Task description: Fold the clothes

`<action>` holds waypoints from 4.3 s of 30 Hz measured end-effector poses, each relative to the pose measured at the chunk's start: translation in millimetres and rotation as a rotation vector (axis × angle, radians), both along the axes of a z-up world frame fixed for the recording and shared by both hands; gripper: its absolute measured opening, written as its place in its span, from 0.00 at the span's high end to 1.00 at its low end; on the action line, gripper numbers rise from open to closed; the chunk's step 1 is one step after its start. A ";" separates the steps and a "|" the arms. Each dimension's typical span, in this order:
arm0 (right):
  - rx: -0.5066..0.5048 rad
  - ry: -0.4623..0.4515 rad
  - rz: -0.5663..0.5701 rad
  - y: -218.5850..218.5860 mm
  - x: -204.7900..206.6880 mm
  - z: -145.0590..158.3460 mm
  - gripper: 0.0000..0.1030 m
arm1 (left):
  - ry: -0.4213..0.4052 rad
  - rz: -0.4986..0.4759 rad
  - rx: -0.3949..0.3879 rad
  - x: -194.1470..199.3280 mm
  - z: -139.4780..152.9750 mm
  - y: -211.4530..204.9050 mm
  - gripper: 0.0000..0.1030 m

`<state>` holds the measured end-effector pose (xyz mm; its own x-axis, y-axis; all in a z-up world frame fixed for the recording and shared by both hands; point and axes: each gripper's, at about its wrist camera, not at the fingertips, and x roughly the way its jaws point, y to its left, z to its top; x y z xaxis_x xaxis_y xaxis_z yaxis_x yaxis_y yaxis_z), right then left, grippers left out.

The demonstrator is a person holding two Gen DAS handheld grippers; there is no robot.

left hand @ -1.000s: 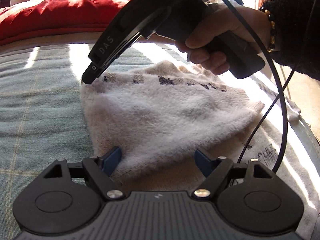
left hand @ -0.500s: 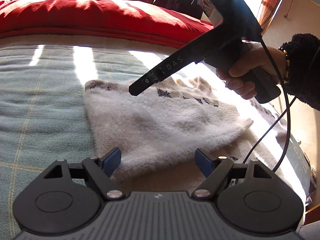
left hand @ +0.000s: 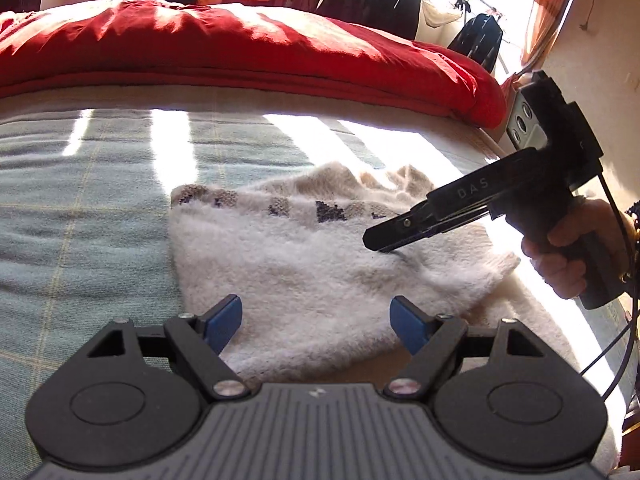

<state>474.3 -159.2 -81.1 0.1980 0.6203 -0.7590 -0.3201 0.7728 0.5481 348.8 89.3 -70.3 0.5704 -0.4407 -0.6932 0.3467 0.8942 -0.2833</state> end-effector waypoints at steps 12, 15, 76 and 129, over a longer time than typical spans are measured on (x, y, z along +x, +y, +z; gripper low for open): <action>0.036 0.065 -0.306 -115.1 -28.0 -5.0 0.70 | 0.047 -0.080 0.094 1.9 -6.6 -35.0 0.22; 0.070 0.028 -0.270 -104.9 -24.6 7.0 0.65 | 0.012 -0.153 0.066 8.2 2.4 -51.7 0.22; -0.268 -0.160 -0.317 -105.1 -173.9 9.2 0.43 | 0.258 0.009 0.150 -57.3 -26.5 -95.3 0.16; -0.336 -0.405 -0.356 -121.9 -348.0 -11.5 0.00 | 0.063 0.145 0.166 -227.6 -20.7 -96.7 0.13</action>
<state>126.3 -281.0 -92.6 0.6603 0.2046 -0.7226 -0.1425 0.9788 0.1470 121.3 -7.3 -91.1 0.5728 -0.2343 -0.7855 0.1979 0.9695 -0.1448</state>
